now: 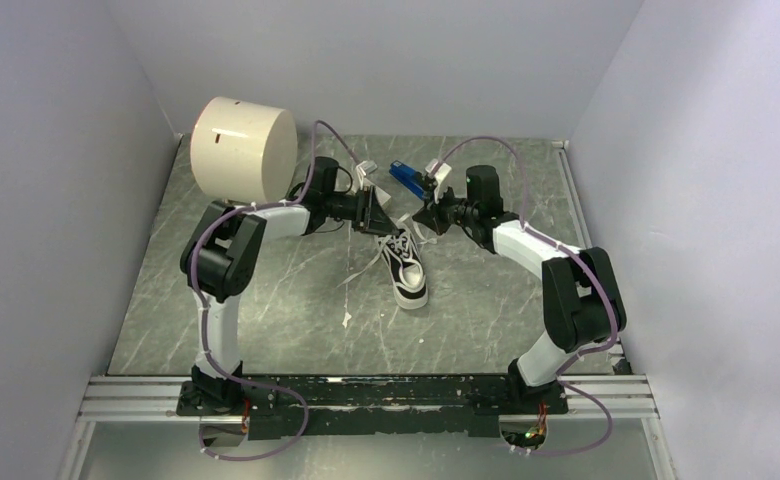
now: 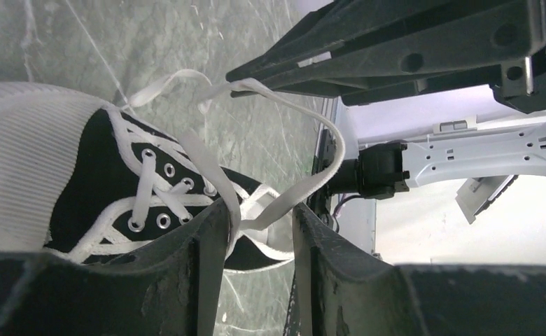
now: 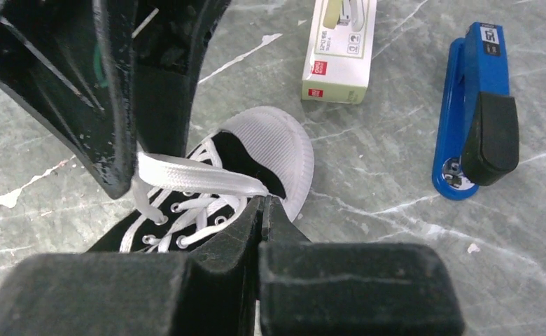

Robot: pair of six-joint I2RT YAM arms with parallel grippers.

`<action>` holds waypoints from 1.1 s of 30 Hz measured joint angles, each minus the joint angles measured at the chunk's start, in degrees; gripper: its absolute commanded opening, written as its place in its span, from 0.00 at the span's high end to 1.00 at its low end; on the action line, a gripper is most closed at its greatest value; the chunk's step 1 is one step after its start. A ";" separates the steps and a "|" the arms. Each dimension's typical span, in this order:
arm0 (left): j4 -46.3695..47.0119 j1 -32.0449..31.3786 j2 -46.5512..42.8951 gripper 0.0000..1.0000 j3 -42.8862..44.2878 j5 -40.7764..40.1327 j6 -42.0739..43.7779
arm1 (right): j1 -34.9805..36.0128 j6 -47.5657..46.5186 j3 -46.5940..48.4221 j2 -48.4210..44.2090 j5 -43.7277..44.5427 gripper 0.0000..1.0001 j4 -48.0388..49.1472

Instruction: Tie the shoes

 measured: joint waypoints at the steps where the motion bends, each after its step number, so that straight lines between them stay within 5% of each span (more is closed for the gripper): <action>1: 0.04 -0.09 0.48 0.58 0.52 -0.04 0.02 | 0.00 0.00 0.24 0.00 0.00 1.00 0.00; 12: 0.02 -0.61 2.05 0.85 2.27 -1.11 0.00 | 0.24 2.86 4.15 2.95 0.50 1.00 -1.03; 22: 2.08 -0.72 2.12 0.95 2.14 -0.85 -1.57 | 1.09 15.76 12.44 10.99 0.20 1.00 -3.91; 33: 3.08 -0.72 2.01 0.95 0.98 0.59 -1.81 | 0.72 38.62 17.38 19.69 -16.94 1.00 -13.46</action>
